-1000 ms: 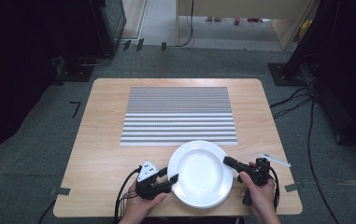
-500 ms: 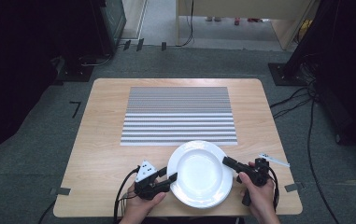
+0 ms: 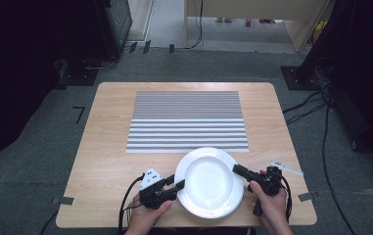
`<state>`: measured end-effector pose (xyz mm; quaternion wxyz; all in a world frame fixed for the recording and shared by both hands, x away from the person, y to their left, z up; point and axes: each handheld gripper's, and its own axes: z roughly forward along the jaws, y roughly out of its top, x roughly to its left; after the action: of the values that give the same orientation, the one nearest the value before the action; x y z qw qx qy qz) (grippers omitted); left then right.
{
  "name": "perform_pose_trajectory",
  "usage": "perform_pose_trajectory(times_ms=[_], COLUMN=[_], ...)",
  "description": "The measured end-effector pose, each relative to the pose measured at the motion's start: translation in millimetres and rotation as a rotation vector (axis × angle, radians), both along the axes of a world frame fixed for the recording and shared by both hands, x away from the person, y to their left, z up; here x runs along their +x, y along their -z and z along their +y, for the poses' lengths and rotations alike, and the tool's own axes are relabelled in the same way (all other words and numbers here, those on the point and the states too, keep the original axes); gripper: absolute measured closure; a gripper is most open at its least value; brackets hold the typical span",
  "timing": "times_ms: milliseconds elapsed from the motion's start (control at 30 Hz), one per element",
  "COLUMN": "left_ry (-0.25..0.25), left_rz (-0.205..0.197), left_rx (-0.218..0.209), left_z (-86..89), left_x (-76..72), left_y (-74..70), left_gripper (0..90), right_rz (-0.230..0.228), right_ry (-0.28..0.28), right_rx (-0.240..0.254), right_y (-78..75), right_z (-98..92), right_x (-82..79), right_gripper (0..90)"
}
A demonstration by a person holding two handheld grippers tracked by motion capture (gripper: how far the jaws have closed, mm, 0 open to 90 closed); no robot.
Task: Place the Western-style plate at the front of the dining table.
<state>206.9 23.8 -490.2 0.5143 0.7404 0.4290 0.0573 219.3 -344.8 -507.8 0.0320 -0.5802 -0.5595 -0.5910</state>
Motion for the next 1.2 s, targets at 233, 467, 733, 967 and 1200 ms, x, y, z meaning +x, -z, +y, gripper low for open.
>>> perform_pose_trajectory(times_ms=[233, 467, 733, 967, 1200], left_ry=[-0.009, -0.015, -0.018, -0.022, -0.013], left_rz=[0.001, 0.010, 0.030, 0.041, 0.054], left_rx=[-0.021, -0.038, -0.057, -0.064, -0.068], left_z=[4.0, 8.5, 11.3, 12.9, 12.9], left_x=[1.7, 3.9, 6.3, 8.0, 9.2], left_y=[-1.4, -2.4, -1.9, -0.4, 1.9], left_gripper=[62.5, 64.0, 64.7, 64.6, 64.2], right_rz=[-0.010, -0.016, -0.009, -0.010, -0.013], right_ry=[-0.007, -0.013, -0.013, -0.018, -0.011], right_rx=[0.003, 0.004, 0.006, 0.005, 0.002], right_y=[-0.8, -1.9, -2.9, -3.3, -2.5], right_z=[3.4, 8.6, 10.5, 12.9, 13.3], right_x=[-0.9, -2.3, -3.7, -4.3, -4.5], right_gripper=[80.1, 80.1, 80.1, 80.0, 79.7])
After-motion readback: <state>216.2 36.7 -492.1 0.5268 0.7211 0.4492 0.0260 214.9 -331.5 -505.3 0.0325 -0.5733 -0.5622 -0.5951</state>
